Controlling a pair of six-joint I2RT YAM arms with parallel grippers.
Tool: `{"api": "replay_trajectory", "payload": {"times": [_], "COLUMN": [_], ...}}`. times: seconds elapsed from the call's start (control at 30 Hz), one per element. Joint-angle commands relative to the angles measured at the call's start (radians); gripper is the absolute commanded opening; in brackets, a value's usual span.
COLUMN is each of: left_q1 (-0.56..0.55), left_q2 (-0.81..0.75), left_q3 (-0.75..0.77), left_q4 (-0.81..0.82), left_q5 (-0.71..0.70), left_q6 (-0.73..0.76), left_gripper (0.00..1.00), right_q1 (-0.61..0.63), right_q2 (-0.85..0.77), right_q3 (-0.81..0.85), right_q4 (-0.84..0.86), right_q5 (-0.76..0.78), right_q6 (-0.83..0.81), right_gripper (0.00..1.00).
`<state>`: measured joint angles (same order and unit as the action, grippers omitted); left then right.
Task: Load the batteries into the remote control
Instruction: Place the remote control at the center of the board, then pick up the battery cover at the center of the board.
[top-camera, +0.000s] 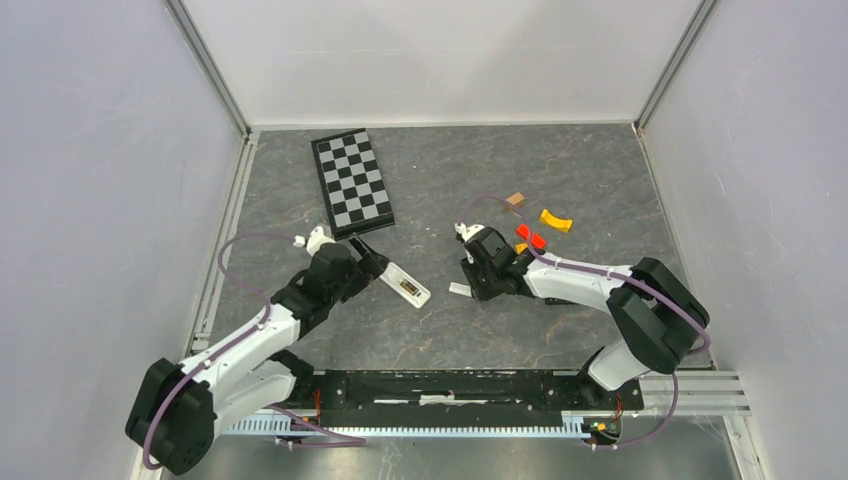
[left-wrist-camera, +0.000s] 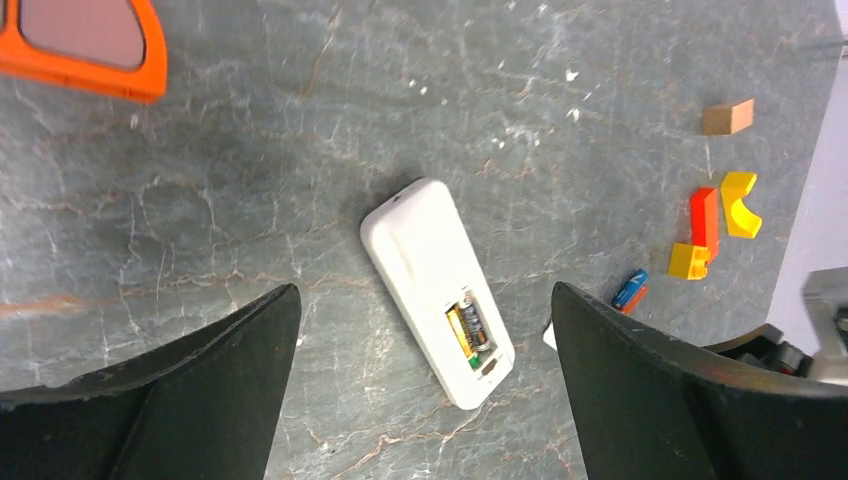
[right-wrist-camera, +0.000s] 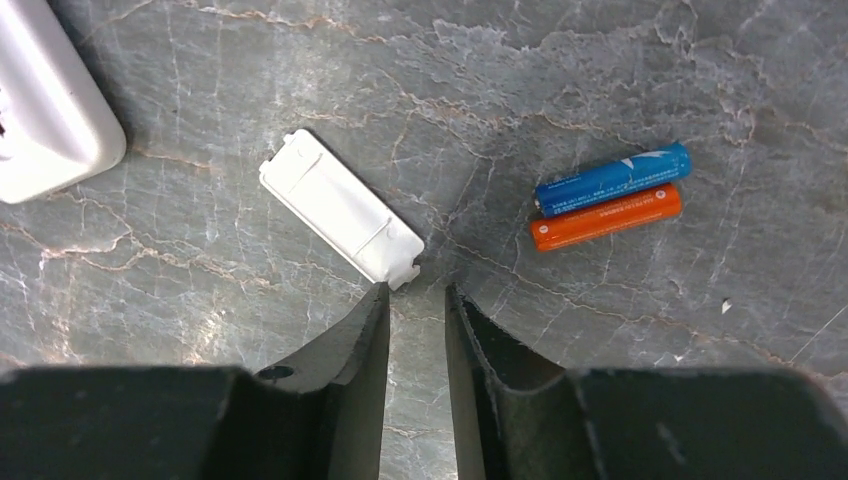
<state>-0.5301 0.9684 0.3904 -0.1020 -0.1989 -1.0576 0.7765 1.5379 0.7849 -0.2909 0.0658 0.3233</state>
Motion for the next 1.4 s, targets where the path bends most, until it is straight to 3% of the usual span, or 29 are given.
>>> {"api": "replay_trajectory", "payload": {"times": [0.0, 0.3, 0.57, 0.9, 1.23, 1.37], "left_q1": [-0.002, 0.015, 0.025, 0.028, 0.03, 0.03], "left_q2": [-0.046, -0.094, -0.093, -0.093, -0.097, -0.085], "left_q3": [0.105, 0.157, 0.168, 0.163, 0.141, 0.135], "left_q4": [-0.067, -0.077, -0.039, -0.007, 0.042, 0.068], "left_q5": [-0.091, -0.146, -0.048, 0.018, 0.096, 0.134], "left_q6": [0.151, 0.203, 0.261, 0.286, 0.27, 0.26], "left_gripper": [1.0, 1.0, 1.0, 1.0, 1.0, 1.0], "right_q1": [-0.004, -0.004, -0.003, -0.003, 0.006, 0.006], "right_q2": [0.008, 0.003, 0.023, 0.049, 0.063, 0.055], "right_q3": [0.016, 0.023, 0.031, 0.045, 0.062, 0.054], "right_q4": [0.026, 0.043, 0.017, 0.025, -0.053, -0.058], "right_q5": [0.03, 0.03, 0.101, 0.116, 0.158, 0.154], "right_q6": [0.118, 0.187, 0.264, 0.321, 0.325, 0.323], "right_gripper": [0.31, 0.37, 0.28, 0.3, 0.14, 0.2]}}
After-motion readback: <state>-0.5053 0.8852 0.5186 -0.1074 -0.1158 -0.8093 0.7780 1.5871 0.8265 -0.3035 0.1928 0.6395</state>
